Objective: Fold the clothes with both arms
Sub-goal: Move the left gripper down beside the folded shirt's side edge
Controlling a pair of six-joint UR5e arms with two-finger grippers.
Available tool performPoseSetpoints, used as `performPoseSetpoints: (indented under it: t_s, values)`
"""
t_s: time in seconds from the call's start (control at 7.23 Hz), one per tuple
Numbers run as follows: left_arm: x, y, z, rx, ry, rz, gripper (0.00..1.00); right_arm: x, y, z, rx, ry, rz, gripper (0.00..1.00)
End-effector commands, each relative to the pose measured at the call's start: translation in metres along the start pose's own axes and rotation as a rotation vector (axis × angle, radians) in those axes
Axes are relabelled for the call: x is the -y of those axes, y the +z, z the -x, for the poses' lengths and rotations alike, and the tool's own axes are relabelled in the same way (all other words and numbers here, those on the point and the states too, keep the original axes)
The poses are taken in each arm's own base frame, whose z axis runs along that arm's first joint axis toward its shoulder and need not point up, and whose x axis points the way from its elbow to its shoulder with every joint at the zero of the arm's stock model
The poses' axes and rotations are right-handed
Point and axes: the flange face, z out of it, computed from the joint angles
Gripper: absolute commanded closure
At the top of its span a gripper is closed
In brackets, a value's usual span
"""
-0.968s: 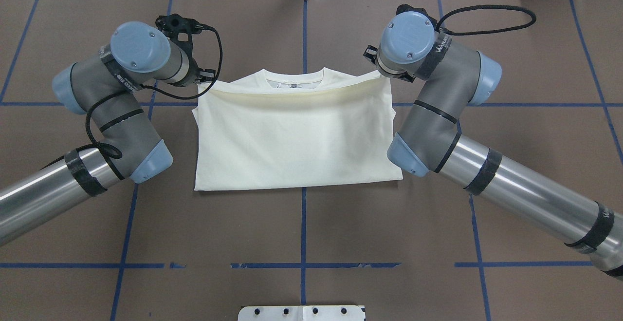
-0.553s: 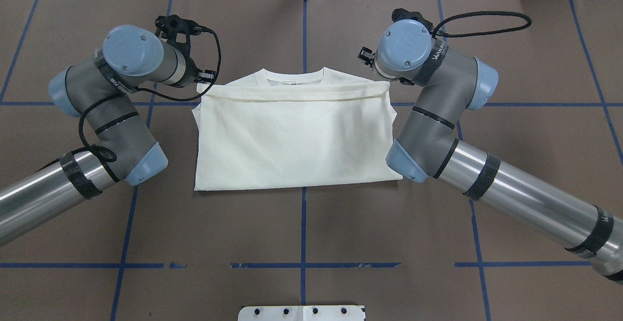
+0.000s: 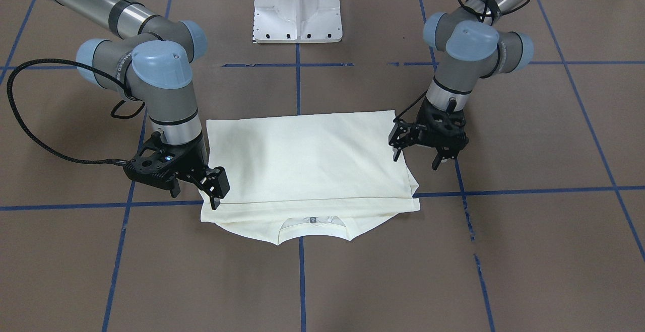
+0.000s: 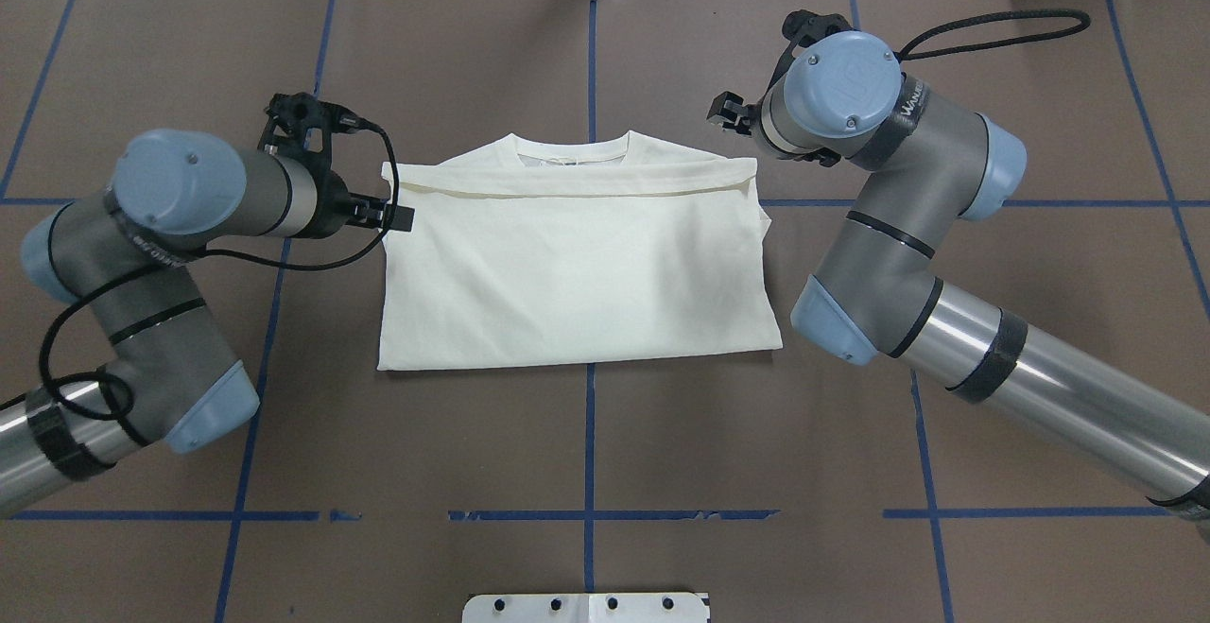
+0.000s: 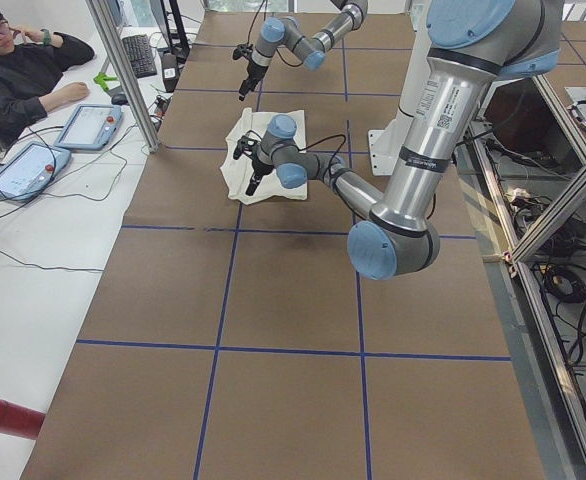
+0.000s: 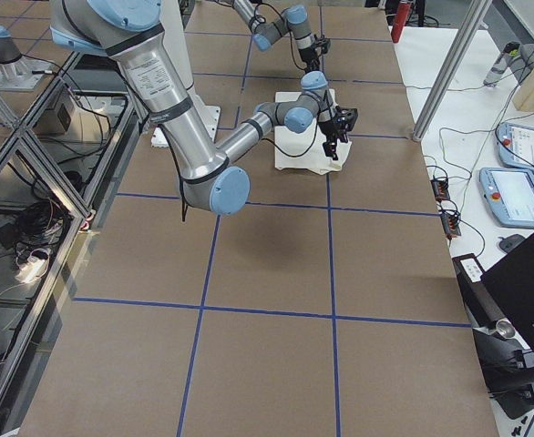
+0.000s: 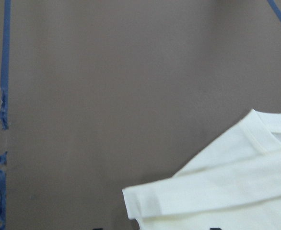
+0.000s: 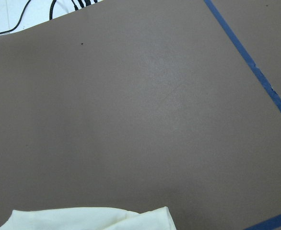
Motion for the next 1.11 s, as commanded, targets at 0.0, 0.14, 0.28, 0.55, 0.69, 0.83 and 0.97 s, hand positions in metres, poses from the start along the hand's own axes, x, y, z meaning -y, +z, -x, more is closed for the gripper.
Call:
performPoseSetpoints:
  t_s: [0.0,0.14,0.28,0.55,0.69,0.83,0.97]
  values:
    - [-0.075,-0.009,-0.008,-0.039,-0.133,0.021,0.30,0.000,-0.002,-0.001,0.004,-0.001,0.002,0.00]
    - [-0.090,-0.004,-0.019,-0.043,-0.166,0.036,0.56,0.000,-0.004,-0.001,0.008,-0.001,0.000,0.00]
    - [-0.102,-0.002,-0.029,-0.055,-0.158,0.053,0.56,0.000,-0.006,-0.001,0.009,-0.002,0.000,0.00]
    - [-0.124,0.003,-0.043,-0.066,-0.153,0.085,0.57,0.000,-0.005,-0.002,0.009,-0.002,0.000,0.00]
    - [-0.129,0.004,-0.047,-0.069,-0.148,0.092,0.56,0.000,-0.005,-0.002,0.010,-0.002,0.000,0.00]
    - [-0.130,0.004,-0.047,-0.068,-0.147,0.094,0.56,0.000,-0.005,-0.002,0.010,-0.002,0.000,0.00]
    - [-0.132,0.005,-0.042,-0.059,-0.147,0.096,0.57,0.000,-0.005,-0.002,0.008,-0.001,0.000,0.00]
